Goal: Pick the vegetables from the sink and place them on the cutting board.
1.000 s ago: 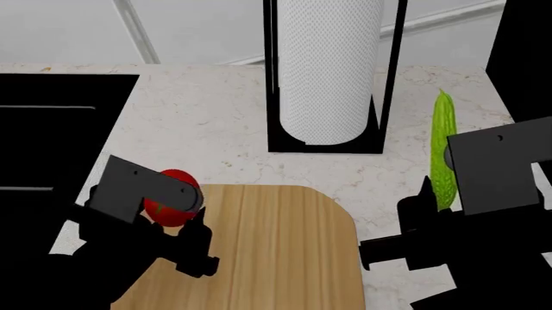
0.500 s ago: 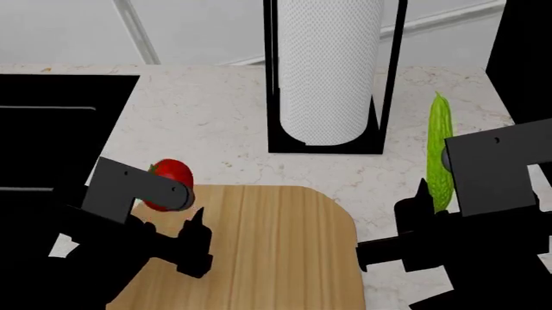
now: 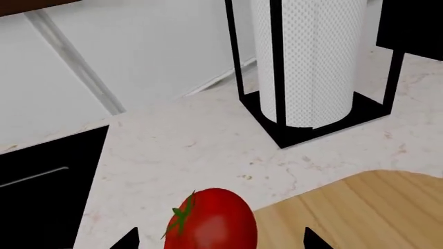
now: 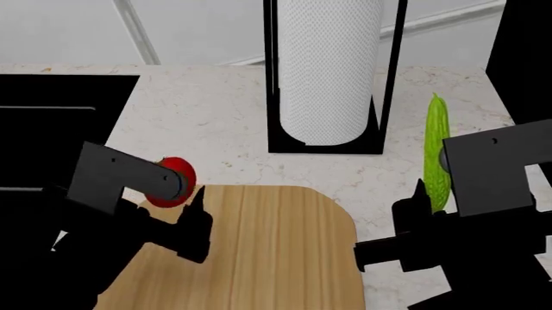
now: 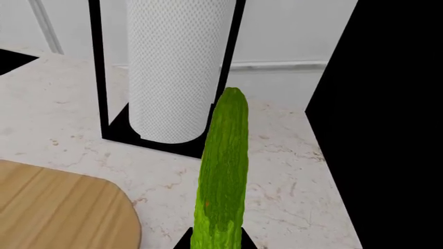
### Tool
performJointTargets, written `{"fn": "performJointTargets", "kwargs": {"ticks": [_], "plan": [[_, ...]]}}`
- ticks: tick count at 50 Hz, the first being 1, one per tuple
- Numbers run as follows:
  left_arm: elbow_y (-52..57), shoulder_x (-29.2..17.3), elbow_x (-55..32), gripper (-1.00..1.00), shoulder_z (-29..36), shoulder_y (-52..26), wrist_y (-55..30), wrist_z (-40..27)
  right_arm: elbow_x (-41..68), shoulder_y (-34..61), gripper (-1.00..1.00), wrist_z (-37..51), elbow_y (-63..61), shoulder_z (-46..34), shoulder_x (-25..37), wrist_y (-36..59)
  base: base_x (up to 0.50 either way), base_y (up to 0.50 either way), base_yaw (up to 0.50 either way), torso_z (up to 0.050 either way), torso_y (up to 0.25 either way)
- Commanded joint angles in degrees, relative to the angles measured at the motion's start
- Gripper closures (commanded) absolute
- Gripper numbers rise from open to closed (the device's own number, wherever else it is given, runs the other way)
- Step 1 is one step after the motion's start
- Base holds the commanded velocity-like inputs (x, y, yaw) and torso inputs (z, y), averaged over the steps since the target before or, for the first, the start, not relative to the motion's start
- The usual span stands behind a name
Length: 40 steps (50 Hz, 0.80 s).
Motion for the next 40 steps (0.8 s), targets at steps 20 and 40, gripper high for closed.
{"fn": "performJointTargets", "kwargs": {"ticks": [20,40], "plan": [[16.69,0.47,-11.54,-1.0,-19.38,-2.18,-7.02,-6.62,-5.46,16.51,1.0,-18.51,28.83,-3.83,-3.8,5.06,0.0,0.0,0.0,0.0,0.0],[15.6,-0.65,-12.86,-1.0,-25.77,-2.91,-6.23,-8.91,7.47,32.27,1.0,-18.52,56.38,-2.16,-3.8,5.07,0.0,0.0,0.0,0.0,0.0]]}}
